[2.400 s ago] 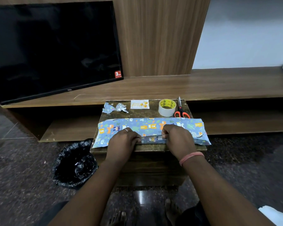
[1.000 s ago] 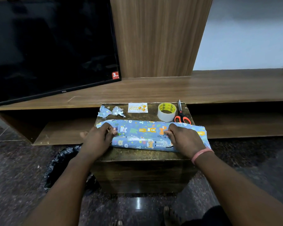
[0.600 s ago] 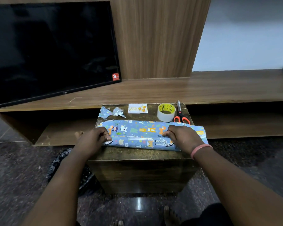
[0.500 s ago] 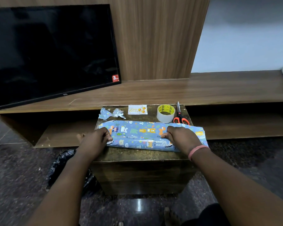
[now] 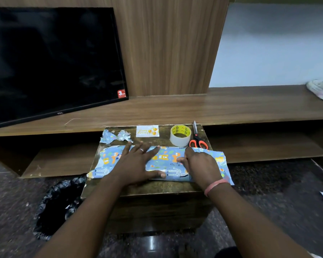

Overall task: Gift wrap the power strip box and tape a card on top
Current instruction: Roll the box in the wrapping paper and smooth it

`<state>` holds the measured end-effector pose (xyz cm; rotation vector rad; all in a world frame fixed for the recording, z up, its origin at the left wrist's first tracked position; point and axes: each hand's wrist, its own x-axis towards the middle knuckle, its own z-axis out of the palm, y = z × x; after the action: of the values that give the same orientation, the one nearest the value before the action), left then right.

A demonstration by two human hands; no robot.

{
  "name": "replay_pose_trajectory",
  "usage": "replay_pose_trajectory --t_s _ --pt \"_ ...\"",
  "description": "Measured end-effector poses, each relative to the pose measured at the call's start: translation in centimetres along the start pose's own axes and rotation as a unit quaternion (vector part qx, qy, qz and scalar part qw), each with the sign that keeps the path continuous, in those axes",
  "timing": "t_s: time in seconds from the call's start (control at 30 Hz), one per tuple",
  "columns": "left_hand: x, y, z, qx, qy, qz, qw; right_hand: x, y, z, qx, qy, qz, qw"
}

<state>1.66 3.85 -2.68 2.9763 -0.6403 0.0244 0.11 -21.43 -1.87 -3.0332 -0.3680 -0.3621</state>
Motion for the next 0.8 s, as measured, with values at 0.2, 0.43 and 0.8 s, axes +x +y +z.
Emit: replay_pose_trajectory --t_s 0.2,0.43,0.8 --pt "0.1 -0.4 1.3 -0.012 0.124 0.027 0.992 -0.2 -0.2 -0.2 0.113 0.015 0.110 0.987" --pt "-0.7 0.5 0.7 -0.041 0.112 -0.016 0.993 -0.6 -1.7 0.4 0.070 0.056 0.160 0.983" --pt "-1.7 2.5 1.4 -0.090 0.221 -0.088 0.967 -4.0 -6.5 0.6 0.156 0.161 0.022 0.974"
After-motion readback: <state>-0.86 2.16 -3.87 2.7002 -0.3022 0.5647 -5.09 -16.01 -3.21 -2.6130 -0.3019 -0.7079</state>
